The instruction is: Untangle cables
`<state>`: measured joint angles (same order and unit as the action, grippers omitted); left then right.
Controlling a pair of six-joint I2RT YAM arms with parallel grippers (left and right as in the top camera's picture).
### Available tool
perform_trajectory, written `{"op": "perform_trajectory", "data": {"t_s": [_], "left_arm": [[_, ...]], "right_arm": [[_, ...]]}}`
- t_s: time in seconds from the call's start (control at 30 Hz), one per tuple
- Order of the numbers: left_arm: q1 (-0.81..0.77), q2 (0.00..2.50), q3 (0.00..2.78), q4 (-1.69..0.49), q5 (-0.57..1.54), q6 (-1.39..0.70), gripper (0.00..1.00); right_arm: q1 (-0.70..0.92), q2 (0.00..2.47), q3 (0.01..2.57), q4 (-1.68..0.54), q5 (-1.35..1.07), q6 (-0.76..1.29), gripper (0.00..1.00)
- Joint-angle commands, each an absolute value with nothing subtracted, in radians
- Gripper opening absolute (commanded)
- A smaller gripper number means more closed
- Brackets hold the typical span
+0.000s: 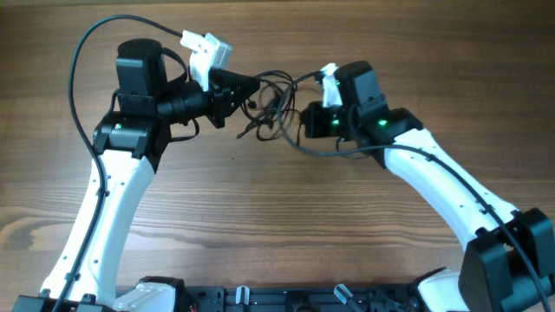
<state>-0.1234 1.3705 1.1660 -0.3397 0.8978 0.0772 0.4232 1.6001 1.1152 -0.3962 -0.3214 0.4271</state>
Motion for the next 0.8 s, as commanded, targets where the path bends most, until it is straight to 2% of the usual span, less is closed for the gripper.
{"op": "perform_trajectory", "data": {"t_s": [0.0, 0.23, 0.37, 0.4, 0.47, 0.5, 0.63, 0.77], "left_arm": [[-0.12, 1.346, 1.183, -0.325, 0.884, 0.075, 0.04], [-0.116, 1.346, 1.183, -0.304, 0.84, 0.075, 0.04], [-0.116, 1.346, 1.183, -0.305, 0.845, 0.075, 0.04], [-0.116, 1.346, 1.183, -0.305, 0.847, 0.075, 0.04], [-0.116, 1.346, 1.183, -0.305, 0.847, 0.075, 0.04], [-0.116, 1.346, 1.183, -0.305, 0.847, 0.075, 0.04], [-0.116, 1.346, 1.183, -0.306, 0.847, 0.075, 0.04], [-0.116, 1.346, 1.183, -0.306, 0.865, 0.075, 0.04]], "right_arm": [[0.338, 1.615, 1.111, -0.434, -0.239, 0.439, 0.05], [0.258, 1.615, 1.111, -0.472, -0.237, 0.393, 0.05], [0.258, 1.615, 1.111, -0.473, -0.359, 0.309, 0.05], [0.258, 1.615, 1.111, -0.472, -0.387, 0.294, 0.11], [0.258, 1.615, 1.111, -0.465, -0.455, 0.261, 0.32], [0.259, 1.615, 1.111, -0.459, -0.477, 0.258, 0.37], [0.261, 1.615, 1.111, -0.403, -0.61, 0.21, 0.5], [0.261, 1.615, 1.111, -0.382, -0.63, 0.231, 0.59]]}}
